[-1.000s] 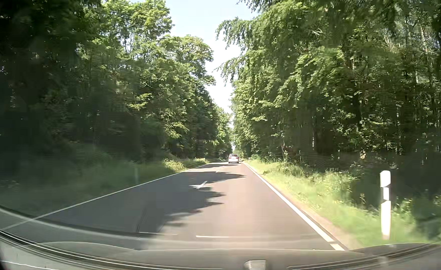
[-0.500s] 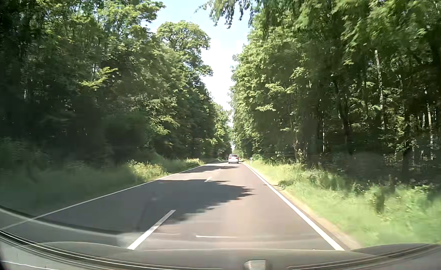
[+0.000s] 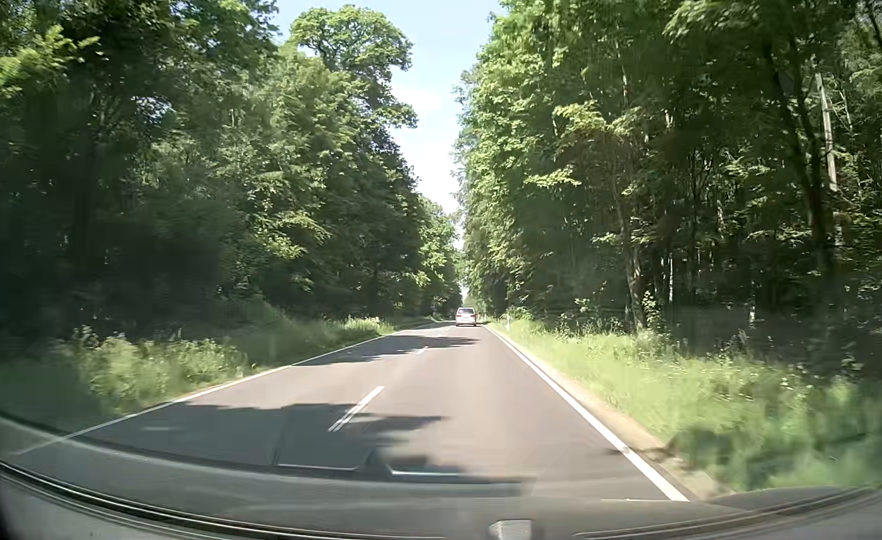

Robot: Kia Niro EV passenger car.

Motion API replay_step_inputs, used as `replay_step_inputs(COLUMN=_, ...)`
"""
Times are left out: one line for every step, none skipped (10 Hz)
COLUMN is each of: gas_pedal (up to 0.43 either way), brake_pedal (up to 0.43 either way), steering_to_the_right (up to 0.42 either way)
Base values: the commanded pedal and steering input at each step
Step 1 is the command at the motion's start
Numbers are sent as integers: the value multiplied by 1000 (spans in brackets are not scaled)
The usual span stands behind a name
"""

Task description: Follow the waypoints while adhering to traffic rules and regulations

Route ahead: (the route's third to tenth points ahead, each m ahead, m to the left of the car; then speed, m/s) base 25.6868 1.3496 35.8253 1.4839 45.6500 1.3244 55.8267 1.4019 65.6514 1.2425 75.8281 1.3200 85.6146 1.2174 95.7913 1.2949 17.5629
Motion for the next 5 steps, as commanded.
replay_step_inputs(gas_pedal=169, brake_pedal=30, steering_to_the_right=1)
replay_step_inputs(gas_pedal=169, brake_pedal=30, steering_to_the_right=1)
replay_step_inputs(gas_pedal=169, brake_pedal=30, steering_to_the_right=1)
replay_step_inputs(gas_pedal=169, brake_pedal=30, steering_to_the_right=0)
replay_step_inputs(gas_pedal=169, brake_pedal=30, steering_to_the_right=0)
